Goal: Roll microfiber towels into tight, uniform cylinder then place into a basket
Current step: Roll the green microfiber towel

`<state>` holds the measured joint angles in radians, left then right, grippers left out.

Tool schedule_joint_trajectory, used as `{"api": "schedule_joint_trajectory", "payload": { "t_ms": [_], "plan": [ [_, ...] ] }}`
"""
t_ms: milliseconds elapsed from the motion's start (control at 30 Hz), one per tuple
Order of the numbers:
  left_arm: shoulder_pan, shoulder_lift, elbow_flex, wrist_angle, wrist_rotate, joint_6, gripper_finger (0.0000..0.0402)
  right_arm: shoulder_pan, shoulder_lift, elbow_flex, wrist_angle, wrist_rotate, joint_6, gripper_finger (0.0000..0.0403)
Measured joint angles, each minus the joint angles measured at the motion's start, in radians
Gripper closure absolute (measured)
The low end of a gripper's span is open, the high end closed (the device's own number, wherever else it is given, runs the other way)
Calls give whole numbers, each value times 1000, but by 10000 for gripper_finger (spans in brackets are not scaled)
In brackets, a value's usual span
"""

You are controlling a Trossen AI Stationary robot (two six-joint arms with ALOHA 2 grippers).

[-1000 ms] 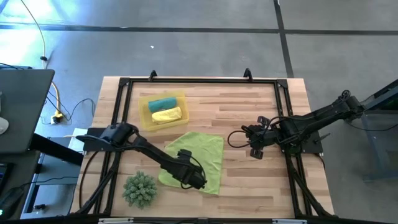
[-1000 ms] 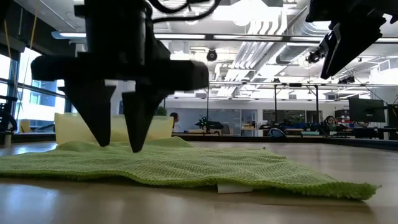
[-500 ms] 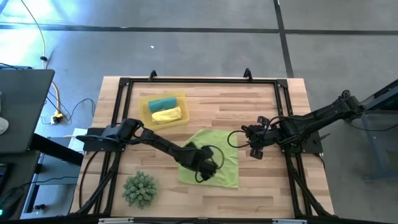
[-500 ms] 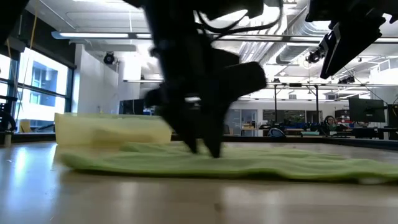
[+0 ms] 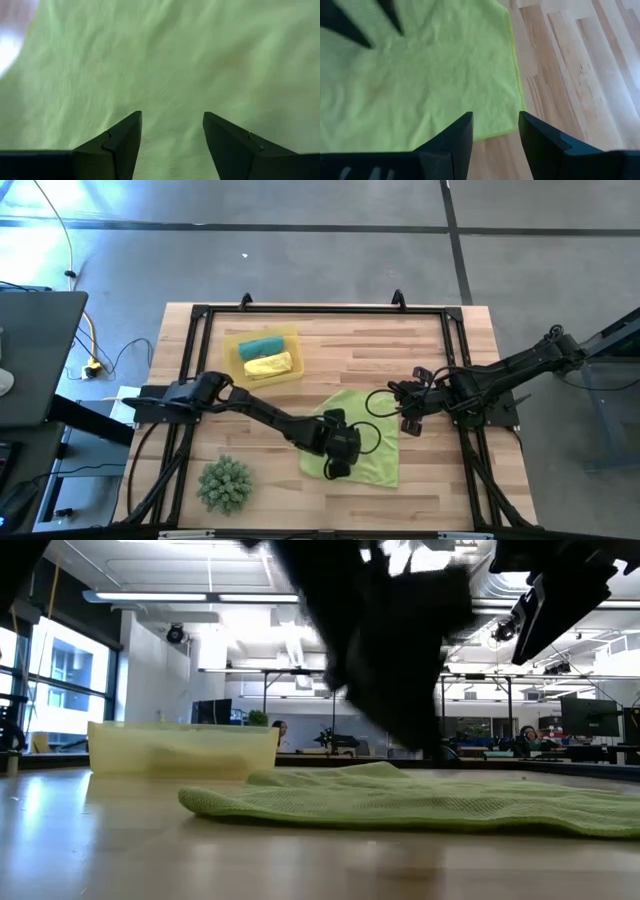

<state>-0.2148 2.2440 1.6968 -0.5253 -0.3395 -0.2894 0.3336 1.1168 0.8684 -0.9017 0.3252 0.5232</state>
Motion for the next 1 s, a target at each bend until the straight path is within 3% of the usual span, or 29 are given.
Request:
{"api": "schedule_joint_trajectory", "payload": {
  "t_ms": [200, 400, 600, 667, 833, 1000],
  "plan": [
    [-70, -10, 58, 14, 44, -144, 200, 0, 0, 0, 44, 41, 0, 252],
    [-147, -10, 61, 28, -27, -346, 200, 0, 0, 0, 141, 37, 0, 252],
    [-199, -11, 61, 34, -35, -596, 200, 0, 0, 0, 181, 41, -20, 252],
    [-212, -11, 61, 44, -35, -668, 200, 0, 0, 0, 180, 66, -107, 252],
    [-240, -11, 61, 62, -35, -757, 200, -21, 23, 0, 130, 78, -512, 252],
    [-267, -11, 61, 77, -51, -786, 200, -91, 123, 0, 69, -8, -525, 252]
  ]
}}
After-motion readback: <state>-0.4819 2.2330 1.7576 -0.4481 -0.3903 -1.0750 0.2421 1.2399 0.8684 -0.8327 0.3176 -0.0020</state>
